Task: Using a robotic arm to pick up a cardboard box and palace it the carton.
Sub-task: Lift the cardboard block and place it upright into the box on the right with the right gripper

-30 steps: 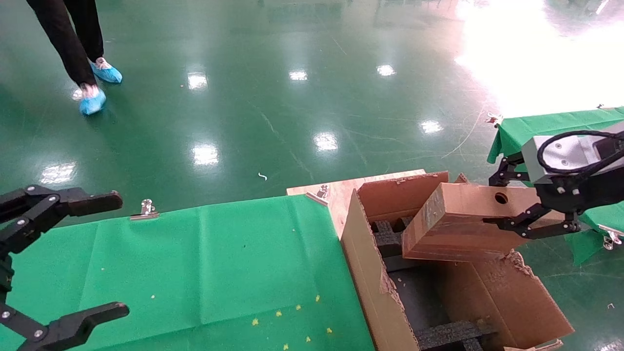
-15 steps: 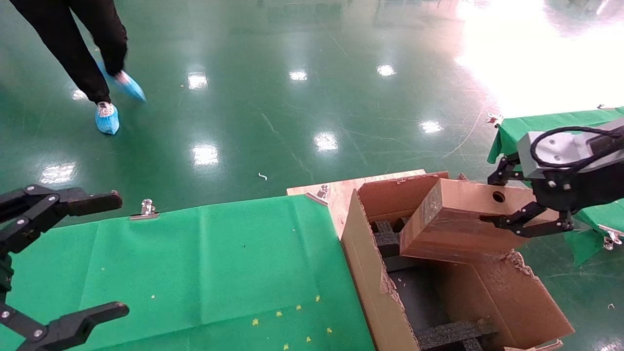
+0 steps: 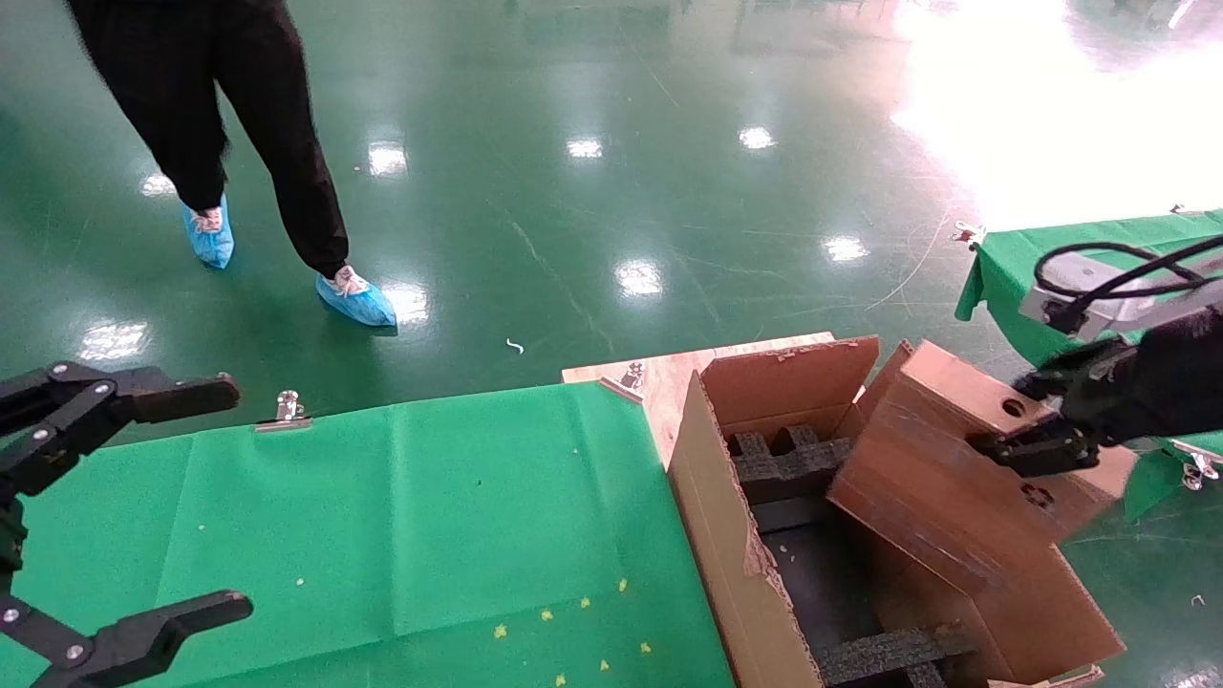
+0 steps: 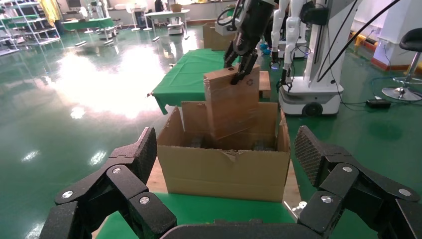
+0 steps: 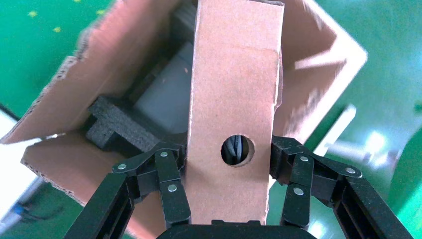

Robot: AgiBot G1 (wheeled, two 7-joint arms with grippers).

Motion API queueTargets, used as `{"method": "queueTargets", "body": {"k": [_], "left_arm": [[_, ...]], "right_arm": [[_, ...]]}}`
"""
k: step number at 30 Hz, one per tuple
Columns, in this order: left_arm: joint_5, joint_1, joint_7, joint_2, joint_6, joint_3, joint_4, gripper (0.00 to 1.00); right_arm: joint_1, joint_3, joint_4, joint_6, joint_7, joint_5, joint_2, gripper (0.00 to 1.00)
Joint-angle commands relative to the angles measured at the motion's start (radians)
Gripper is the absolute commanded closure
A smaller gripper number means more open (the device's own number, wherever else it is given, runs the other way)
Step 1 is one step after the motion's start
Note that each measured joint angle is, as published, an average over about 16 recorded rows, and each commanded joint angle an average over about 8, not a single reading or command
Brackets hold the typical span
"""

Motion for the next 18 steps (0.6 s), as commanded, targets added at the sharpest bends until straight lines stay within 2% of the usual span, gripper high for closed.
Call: {"method": "queueTargets", "body": {"k": [1, 7, 11, 14, 18], "left_arm": [[0.000, 0.000, 0.000, 0.000, 0.000, 0.000, 0.000, 0.00], [0.000, 0.000, 0.000, 0.000, 0.000, 0.000, 0.000, 0.00], [0.000, 0.000, 0.000, 0.000, -0.001, 0.000, 0.000, 0.00], [0.000, 0.000, 0.000, 0.000, -0.001, 0.000, 0.000, 0.00], [0.000, 0.000, 0.001, 0.000, -0.001, 0.000, 0.000, 0.00]], "right_arm": [[0.008, -0.009, 0.035, 0.008, 0.113, -0.030, 0.016, 1.00], [0.017, -0.023, 0.120, 0.044, 0.389, -0.100, 0.080, 1.00], [0.018, -0.028, 0.150, 0.063, 0.523, -0.123, 0.108, 1.00], [0.018, -0.030, 0.162, 0.069, 0.570, -0.131, 0.118, 1.00], [0.018, -0.031, 0.168, 0.073, 0.576, -0.132, 0.121, 1.00]]}}
